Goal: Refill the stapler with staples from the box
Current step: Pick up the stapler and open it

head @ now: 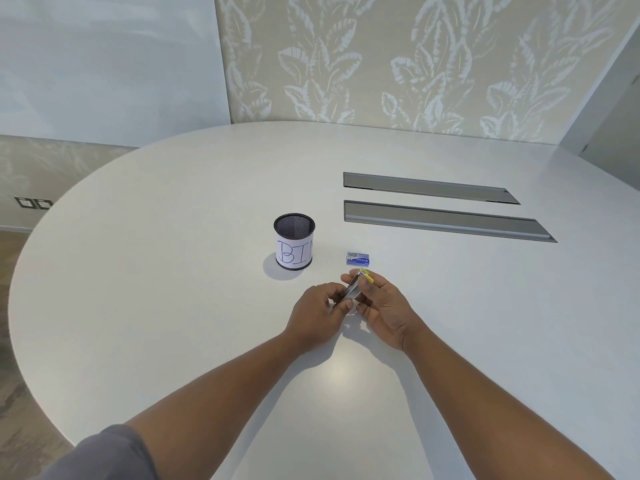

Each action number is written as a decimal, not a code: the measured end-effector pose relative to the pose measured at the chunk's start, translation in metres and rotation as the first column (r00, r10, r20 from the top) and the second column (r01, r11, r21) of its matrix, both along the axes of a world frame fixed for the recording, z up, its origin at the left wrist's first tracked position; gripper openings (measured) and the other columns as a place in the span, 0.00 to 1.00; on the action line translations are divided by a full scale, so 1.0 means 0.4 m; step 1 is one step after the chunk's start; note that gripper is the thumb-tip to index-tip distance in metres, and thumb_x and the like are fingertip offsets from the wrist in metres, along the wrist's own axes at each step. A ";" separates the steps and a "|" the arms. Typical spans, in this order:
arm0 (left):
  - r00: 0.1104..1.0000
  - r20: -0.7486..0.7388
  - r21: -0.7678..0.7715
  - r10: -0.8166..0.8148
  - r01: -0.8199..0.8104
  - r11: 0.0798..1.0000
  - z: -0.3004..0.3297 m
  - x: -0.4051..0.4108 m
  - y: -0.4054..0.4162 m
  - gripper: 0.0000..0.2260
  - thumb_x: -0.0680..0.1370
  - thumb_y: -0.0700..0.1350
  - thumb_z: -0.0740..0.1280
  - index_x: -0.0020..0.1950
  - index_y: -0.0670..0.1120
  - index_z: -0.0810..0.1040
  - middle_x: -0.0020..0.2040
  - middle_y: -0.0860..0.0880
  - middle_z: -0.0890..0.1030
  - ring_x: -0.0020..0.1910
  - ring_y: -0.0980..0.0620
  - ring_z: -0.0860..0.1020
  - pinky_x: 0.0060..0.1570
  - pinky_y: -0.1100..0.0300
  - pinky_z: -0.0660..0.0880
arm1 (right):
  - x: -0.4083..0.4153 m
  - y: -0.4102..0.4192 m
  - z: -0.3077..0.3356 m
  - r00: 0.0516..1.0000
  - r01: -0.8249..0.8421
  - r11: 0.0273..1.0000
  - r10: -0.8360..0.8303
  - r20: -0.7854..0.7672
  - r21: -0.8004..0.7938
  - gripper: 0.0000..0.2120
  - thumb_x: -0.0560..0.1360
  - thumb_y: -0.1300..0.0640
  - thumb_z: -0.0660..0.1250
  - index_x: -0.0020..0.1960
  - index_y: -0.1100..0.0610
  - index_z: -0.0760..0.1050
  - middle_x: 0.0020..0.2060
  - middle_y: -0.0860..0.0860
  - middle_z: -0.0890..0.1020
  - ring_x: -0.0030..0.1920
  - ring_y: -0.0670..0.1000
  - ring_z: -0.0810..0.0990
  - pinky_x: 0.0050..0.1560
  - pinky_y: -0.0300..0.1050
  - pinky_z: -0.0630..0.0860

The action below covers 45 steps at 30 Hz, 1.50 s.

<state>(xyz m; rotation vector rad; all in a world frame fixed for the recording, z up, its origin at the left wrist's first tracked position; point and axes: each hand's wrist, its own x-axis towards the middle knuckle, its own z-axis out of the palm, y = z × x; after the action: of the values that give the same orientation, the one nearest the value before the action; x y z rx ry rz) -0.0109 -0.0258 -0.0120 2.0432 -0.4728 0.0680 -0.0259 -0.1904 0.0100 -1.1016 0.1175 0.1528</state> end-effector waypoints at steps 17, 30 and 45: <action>1.000 -0.008 0.100 -0.025 0.026 0.995 -0.022 -0.001 -0.004 0.08 0.76 0.56 0.67 0.51 0.54 0.77 0.37 0.58 0.78 0.38 0.58 0.75 0.42 0.55 0.74 | 0.002 -0.054 -0.028 0.984 -0.174 0.963 0.180 -0.010 0.206 0.25 0.64 0.57 0.84 0.60 0.56 0.83 0.59 0.57 0.83 0.54 0.55 0.81 0.45 0.43 0.76; 0.992 0.074 0.189 -0.100 0.084 0.978 -0.025 -0.006 -0.008 0.10 0.79 0.56 0.62 0.41 0.54 0.70 0.32 0.54 0.72 0.37 0.56 0.72 0.36 0.56 0.68 | 0.022 -0.068 -0.053 0.978 -0.197 0.952 0.207 -0.017 0.234 0.22 0.62 0.57 0.86 0.54 0.57 0.85 0.50 0.56 0.86 0.36 0.47 0.79 0.34 0.39 0.76; 0.990 0.104 0.176 -0.091 0.071 0.982 -0.028 -0.005 -0.008 0.14 0.80 0.55 0.63 0.37 0.55 0.66 0.30 0.55 0.70 0.34 0.56 0.70 0.34 0.57 0.65 | 0.019 -0.067 -0.052 0.979 -0.199 0.955 0.205 -0.009 0.219 0.22 0.63 0.57 0.85 0.55 0.58 0.85 0.51 0.57 0.86 0.37 0.47 0.81 0.35 0.39 0.77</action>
<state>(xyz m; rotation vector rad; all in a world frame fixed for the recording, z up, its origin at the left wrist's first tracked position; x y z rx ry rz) -0.0130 -0.0290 -0.0231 2.1947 -0.6513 0.0957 -0.0182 -0.2171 -0.0108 -0.8908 0.0147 0.3587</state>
